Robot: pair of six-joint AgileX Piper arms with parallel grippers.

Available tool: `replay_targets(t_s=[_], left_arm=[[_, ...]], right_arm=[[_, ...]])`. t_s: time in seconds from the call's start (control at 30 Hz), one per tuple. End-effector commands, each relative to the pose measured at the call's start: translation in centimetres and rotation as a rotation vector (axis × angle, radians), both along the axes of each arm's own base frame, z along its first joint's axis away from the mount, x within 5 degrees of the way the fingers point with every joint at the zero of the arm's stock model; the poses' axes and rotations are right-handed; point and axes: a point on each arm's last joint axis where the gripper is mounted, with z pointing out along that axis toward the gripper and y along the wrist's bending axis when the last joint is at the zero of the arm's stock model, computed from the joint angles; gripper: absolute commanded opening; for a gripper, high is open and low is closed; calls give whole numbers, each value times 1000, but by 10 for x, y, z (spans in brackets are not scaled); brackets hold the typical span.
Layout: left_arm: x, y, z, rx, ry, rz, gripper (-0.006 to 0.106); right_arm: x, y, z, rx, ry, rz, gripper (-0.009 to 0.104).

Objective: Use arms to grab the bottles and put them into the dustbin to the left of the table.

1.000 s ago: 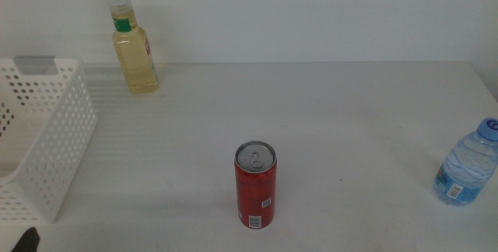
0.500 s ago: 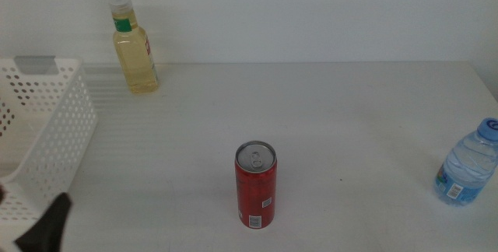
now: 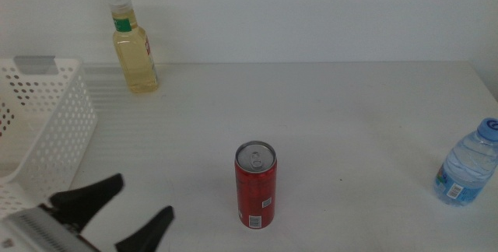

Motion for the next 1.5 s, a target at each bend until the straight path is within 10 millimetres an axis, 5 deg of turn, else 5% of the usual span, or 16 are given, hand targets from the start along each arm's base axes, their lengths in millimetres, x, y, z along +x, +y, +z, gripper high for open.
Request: replay_targets(t_s=[0.0,0.63,1.47], left_arm=[[1,-7,4,-81,-49,-28,85],[12,-34,-28,-78,51,-139,85],[13,-33,-28,-138,101,-117,85]], right_arm=[[-2,-1,11,-12,-110,-10,74],[-2,-1,11,-12,-110,-10,74],[-2,-1,11,-12,-110,-10,74]])
